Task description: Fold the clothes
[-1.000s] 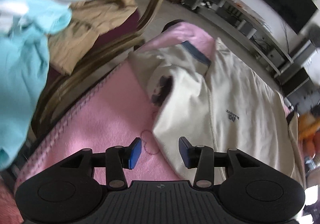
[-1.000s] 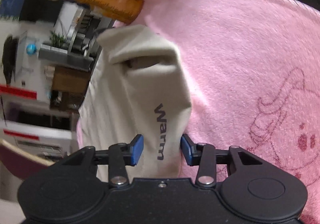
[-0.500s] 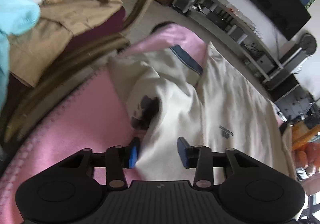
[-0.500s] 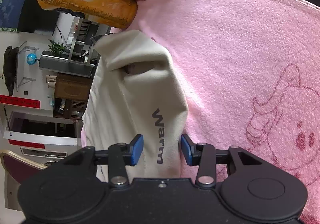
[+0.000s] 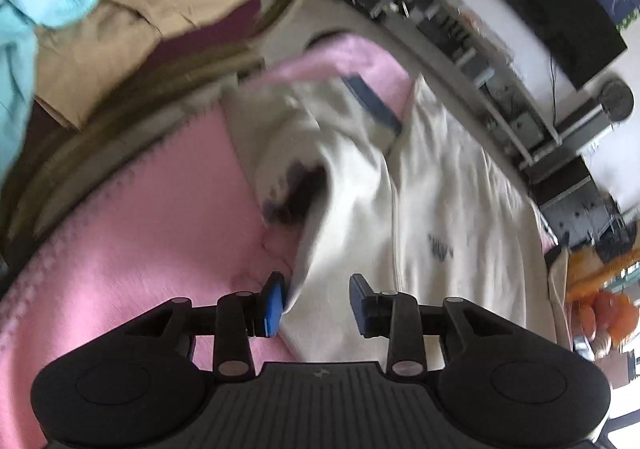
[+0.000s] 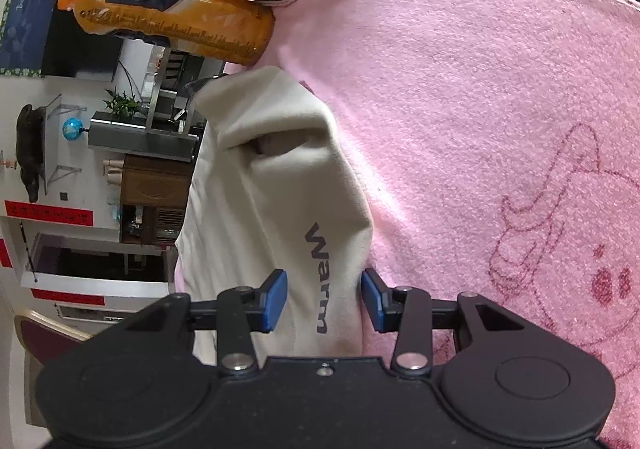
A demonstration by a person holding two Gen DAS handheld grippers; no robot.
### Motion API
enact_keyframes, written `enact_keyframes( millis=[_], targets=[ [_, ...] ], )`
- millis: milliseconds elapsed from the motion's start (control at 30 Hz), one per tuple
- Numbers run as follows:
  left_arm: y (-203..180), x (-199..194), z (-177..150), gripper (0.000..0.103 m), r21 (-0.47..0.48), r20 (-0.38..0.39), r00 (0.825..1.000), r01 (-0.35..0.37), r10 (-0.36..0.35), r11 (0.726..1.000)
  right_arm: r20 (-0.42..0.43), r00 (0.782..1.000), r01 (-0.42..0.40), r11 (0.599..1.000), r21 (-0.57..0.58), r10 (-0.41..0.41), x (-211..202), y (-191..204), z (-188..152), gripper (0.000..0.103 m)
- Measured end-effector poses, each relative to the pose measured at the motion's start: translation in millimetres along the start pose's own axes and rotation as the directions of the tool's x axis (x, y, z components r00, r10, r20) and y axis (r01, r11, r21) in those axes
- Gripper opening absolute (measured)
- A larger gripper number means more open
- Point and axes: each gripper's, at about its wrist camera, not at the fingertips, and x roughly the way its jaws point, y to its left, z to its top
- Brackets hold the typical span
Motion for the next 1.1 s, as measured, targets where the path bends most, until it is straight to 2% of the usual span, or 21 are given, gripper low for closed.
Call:
enact_keyframes(
  millis=[200, 300, 333, 367, 433, 467, 567, 600, 733, 833, 967, 1100],
  targets=[
    [-19.7, 7.6, -7.5, 0.042, 0.114, 0.014, 0.999, -0.039, 0.037, 0.993, -0.026, 0.999, -0.020, 1.000, -0.020, 0.020, 8.5, 4.6, -4.0, 0.038],
    [-17.8, 15.1, -1.3, 0.039, 0.107, 0.025, 0.998, -0.058, 0.055, 0.993, 0.021, 1.000, -0.002, 1.000, -0.023, 0.002, 8.4, 5.3, -4.6, 0.033],
    [-16.9, 17.1, 0.6, 0.032, 0.103, 0.028, 0.998, -0.063, 0.061, 0.993, 0.035, 0.999, 0.000, 1.000, -0.003, 0.000, 8.3, 3.0, -3.3, 0.033],
    [-15.5, 17.9, 2.0, 0.020, 0.095, 0.026, 0.998, -0.066, 0.064, 0.993, 0.050, 0.999, 0.002, 1.000, 0.018, -0.003, 8.1, 0.6, -2.1, 0.032],
    [-16.3, 20.4, 5.1, 0.003, 0.093, 0.013, 0.998, -0.065, 0.064, 0.994, 0.079, 0.997, 0.004, 0.998, 0.058, -0.009, 7.9, -4.1, 0.4, 0.017],
    [-17.4, 20.6, 6.9, 0.002, 0.092, 0.005, 0.998, -0.062, 0.061, 0.994, 0.088, 0.996, 0.026, 0.999, 0.044, -0.029, 8.5, -2.2, 0.6, 0.003],
    [-17.1, 6.8, 13.8, 0.002, 0.048, -0.003, 0.999, -0.040, 0.041, 0.998, 0.112, 0.987, 0.123, 0.992, -0.033, -0.119, 5.3, 16.8, -2.4, 0.003],
    [-18.5, -3.2, 18.4, 0.002, 0.037, -0.004, 1.000, -0.017, 0.017, 0.999, 0.111, 0.986, 0.133, 0.990, -0.043, -0.128, 0.4, 26.2, -2.7, 0.003],
    [-23.9, -43.1, 36.8, 0.002, -0.010, -0.006, 0.997, 0.075, -0.075, 0.997, 0.072, 0.991, 0.118, 0.990, -0.073, -0.113, -26.4, 69.6, -0.9, 0.003],
    [-29.5, -69.9, 48.4, 0.002, -0.025, -0.015, 0.993, 0.120, -0.120, 0.992, 0.058, 0.991, 0.126, 0.982, -0.139, -0.119, -48.5, 103.2, -1.2, 0.002],
    [-27.8, -91.4, 50.0, 0.002, 0.002, -0.028, 0.994, 0.101, -0.101, 0.995, 0.102, 0.985, 0.161, 0.955, -0.250, -0.139, -77.3, 133.0, -8.4, 0.002],
    [-15.2, -91.6, 33.6, 0.002, 0.043, -0.034, 0.999, 0.032, -0.031, 0.999, 0.109, 0.976, 0.214, 0.939, -0.268, -0.191, -82.1, 118.6, -17.5, 0.002]
  ],
)
